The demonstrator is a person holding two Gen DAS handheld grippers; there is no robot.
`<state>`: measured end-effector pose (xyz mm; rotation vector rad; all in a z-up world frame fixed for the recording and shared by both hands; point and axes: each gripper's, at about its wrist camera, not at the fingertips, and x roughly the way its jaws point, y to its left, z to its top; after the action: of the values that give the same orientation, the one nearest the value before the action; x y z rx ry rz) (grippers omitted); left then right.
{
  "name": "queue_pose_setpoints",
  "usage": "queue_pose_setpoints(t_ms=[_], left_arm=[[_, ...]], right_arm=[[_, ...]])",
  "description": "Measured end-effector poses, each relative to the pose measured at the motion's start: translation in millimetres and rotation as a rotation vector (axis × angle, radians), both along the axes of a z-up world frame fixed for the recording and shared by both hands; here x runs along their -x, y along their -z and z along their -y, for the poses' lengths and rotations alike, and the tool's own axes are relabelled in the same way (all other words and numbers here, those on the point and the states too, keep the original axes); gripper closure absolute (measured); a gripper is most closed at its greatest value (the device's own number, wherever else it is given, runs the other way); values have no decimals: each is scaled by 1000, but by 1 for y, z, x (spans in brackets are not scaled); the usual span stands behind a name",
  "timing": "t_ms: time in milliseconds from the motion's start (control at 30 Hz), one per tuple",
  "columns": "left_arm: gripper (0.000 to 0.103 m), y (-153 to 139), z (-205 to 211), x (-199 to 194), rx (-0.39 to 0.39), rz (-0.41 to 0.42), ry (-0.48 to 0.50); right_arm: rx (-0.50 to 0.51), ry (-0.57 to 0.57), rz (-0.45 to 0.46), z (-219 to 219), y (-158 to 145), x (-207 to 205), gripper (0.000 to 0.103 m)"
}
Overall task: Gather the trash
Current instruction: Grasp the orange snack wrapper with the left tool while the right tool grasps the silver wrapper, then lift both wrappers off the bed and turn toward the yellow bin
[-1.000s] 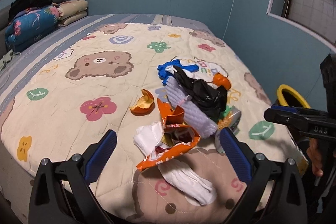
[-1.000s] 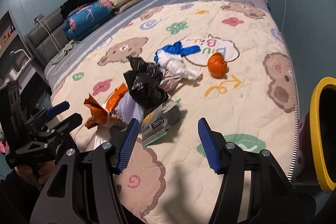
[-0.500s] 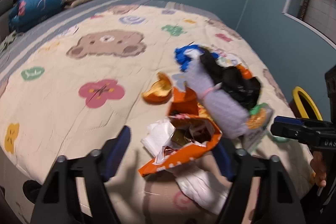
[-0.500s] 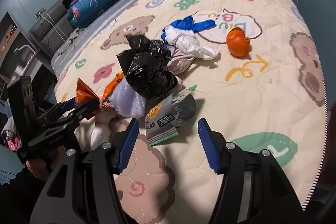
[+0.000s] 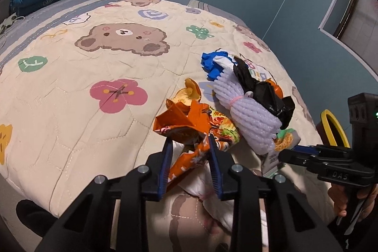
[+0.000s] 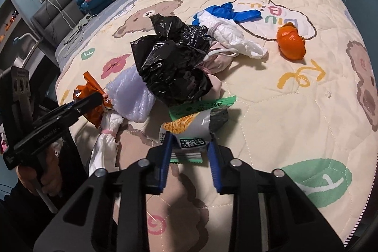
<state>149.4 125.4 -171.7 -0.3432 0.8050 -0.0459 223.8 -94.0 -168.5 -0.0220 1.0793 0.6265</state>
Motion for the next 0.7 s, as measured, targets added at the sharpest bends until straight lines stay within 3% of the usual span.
queue_pose_setpoints(t_ms=[300,700], left_arm=[[78,-7,-10,0,10,9,-25],[79,-17,-40,-17,-17,20,-111]], right_arm=[[-19,-3,14,-5,-5,1,97],[-11,-12,63,-22,-20,-24,101]])
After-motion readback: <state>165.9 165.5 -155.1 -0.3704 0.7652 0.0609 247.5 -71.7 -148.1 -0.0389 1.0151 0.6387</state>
